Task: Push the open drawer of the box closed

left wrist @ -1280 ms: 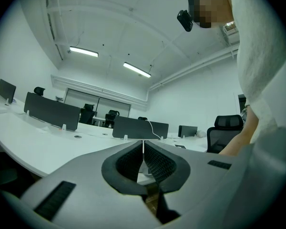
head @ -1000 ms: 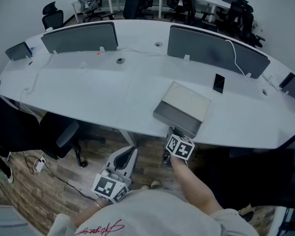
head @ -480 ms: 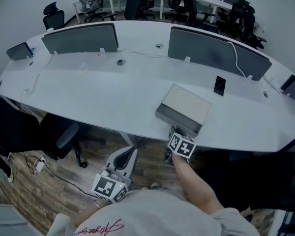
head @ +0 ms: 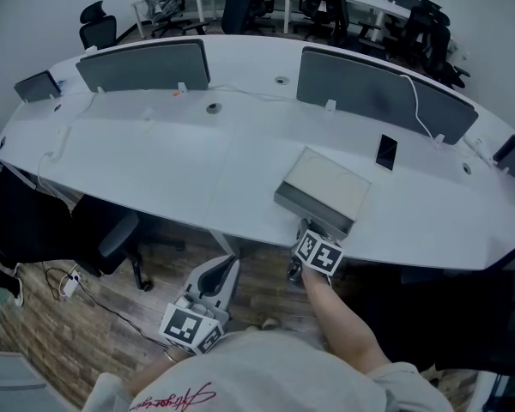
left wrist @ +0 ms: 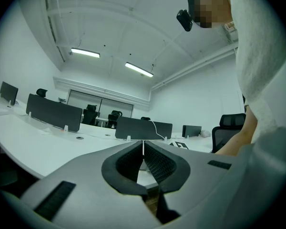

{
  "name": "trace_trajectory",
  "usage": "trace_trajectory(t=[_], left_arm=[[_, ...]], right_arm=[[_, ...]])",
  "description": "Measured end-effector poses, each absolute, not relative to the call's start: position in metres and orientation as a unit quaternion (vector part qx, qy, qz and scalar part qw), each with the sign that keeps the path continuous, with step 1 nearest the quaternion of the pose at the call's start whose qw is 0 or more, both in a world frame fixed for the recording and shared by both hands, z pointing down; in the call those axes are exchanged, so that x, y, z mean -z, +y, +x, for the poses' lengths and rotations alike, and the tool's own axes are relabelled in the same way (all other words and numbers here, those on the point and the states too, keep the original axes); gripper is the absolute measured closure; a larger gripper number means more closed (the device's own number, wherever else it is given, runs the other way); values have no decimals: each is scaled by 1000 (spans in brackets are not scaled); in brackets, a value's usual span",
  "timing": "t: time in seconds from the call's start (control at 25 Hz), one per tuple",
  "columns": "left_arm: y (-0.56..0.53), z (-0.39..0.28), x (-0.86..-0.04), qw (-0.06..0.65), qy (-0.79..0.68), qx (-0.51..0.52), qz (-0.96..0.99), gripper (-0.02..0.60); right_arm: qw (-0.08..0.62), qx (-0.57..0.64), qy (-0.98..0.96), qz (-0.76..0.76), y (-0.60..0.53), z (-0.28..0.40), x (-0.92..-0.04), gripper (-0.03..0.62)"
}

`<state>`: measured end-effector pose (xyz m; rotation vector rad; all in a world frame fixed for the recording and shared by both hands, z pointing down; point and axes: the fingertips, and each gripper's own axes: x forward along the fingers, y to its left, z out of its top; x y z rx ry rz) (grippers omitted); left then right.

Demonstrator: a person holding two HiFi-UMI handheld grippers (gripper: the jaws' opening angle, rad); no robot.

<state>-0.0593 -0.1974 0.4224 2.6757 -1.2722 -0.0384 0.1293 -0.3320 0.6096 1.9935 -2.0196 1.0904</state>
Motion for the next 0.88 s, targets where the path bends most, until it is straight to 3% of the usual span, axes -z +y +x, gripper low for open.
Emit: trace_trajectory(t=[0.88], left_arm=[[-198, -67, -421, 91, -441, 24, 893, 562]], right_arm=[[61, -369, -665, 647, -337, 132, -610, 528]])
